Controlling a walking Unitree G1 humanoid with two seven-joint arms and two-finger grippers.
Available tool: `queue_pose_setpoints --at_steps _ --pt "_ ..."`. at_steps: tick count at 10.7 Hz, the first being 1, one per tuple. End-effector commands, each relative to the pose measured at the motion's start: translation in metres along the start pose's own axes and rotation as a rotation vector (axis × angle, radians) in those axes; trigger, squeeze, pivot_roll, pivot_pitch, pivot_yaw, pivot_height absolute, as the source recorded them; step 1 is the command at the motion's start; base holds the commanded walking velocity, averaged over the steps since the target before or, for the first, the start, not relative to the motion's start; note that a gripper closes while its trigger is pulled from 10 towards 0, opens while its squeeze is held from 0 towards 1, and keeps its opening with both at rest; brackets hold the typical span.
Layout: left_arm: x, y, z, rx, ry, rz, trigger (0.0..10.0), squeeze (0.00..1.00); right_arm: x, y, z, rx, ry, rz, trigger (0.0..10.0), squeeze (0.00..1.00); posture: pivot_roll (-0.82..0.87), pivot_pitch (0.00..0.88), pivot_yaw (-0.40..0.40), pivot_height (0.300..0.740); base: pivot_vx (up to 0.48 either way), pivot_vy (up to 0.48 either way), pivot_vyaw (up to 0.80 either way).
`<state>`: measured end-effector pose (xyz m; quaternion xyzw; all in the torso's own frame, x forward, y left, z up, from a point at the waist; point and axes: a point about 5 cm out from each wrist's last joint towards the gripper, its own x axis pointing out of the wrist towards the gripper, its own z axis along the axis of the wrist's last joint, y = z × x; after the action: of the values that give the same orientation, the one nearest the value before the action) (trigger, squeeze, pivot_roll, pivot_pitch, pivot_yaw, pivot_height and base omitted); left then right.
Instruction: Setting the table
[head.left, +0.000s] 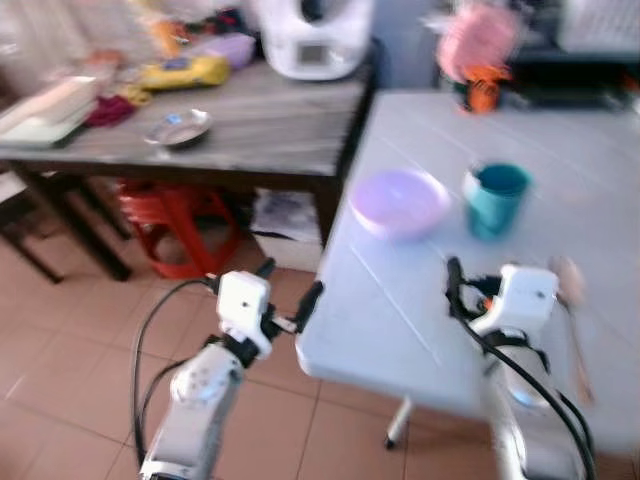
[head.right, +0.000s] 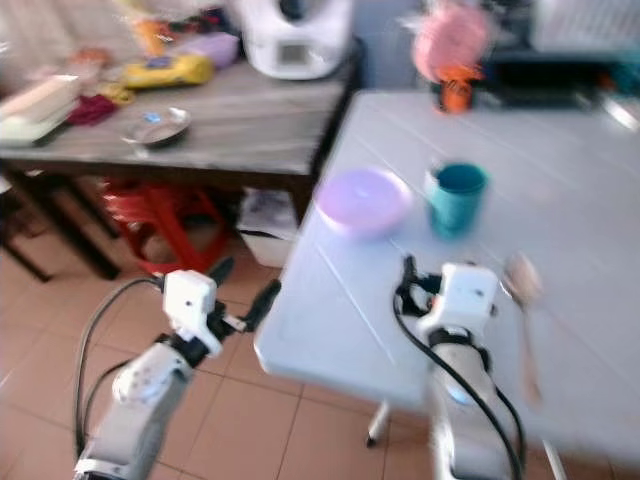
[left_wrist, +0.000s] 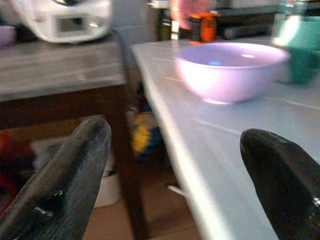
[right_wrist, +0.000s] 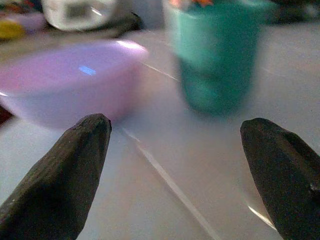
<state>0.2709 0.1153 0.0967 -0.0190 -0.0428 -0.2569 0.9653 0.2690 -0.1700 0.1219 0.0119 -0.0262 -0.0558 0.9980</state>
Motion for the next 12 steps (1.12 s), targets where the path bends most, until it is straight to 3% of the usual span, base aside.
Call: queue_pose_setpoints --at_steps 1,5,8,12 --pt "-0.007 0.010 -0.003 0.021 0.022 0.033 10.0 0.00 -0.001 0.011 0.002 0.012 -0.007 0.039 10.0 0.00 -0.08 0.086 0.118 0.740 0.307 0.000 0.00" --pt "-0.010 0.011 -0.003 0.020 0.024 0.045 10.0 0.00 -0.003 0.018 0.001 -0.016 0.002 0.093 10.0 0.00 -0.07 0.081 0.112 0.740 0.154 0.000 0.00" --pt "-0.013 0.011 -0.003 0.017 0.027 0.052 10.0 0.00 -0.008 0.037 -0.003 -0.122 0.021 0.256 10.0 0.00 -0.07 0.083 0.105 0.740 0.000 0.000 0.00" --pt "-0.018 0.004 -0.001 -0.024 0.013 -0.064 10.0 0.00 -0.007 0.048 0.001 -0.203 0.029 0.373 10.0 0.00 -0.07 0.096 0.096 0.740 0.000 0.000 0.00"
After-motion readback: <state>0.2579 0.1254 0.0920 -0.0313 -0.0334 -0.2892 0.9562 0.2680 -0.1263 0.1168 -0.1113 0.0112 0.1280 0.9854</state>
